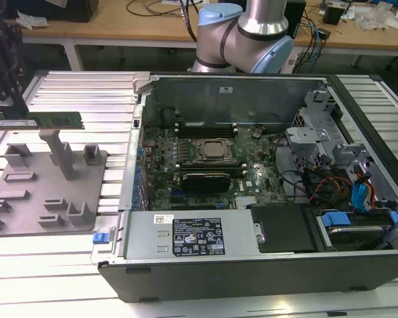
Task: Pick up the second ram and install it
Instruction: 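Pick up the second ram and move it above second insertion slot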
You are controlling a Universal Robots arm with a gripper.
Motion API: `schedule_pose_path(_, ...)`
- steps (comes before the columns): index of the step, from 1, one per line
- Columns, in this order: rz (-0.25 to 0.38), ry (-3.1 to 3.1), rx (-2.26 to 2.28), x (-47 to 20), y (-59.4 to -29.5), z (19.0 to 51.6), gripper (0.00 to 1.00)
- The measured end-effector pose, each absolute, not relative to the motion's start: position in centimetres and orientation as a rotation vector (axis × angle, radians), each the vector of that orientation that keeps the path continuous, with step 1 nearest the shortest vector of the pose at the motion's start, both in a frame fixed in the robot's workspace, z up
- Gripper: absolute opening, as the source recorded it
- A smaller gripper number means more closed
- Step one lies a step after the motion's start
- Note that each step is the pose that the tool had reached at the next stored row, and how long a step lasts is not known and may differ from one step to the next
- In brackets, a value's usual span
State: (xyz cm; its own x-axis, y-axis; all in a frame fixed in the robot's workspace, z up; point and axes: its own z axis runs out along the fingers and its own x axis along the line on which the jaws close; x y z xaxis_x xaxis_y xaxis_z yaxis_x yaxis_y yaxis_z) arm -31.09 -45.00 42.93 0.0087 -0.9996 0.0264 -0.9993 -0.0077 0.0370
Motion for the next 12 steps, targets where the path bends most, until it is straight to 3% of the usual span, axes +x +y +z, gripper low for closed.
schedule_pose_path(12, -0.011, -2.181, 2.199, -25.4, -45.0, 42.9, 0.09)
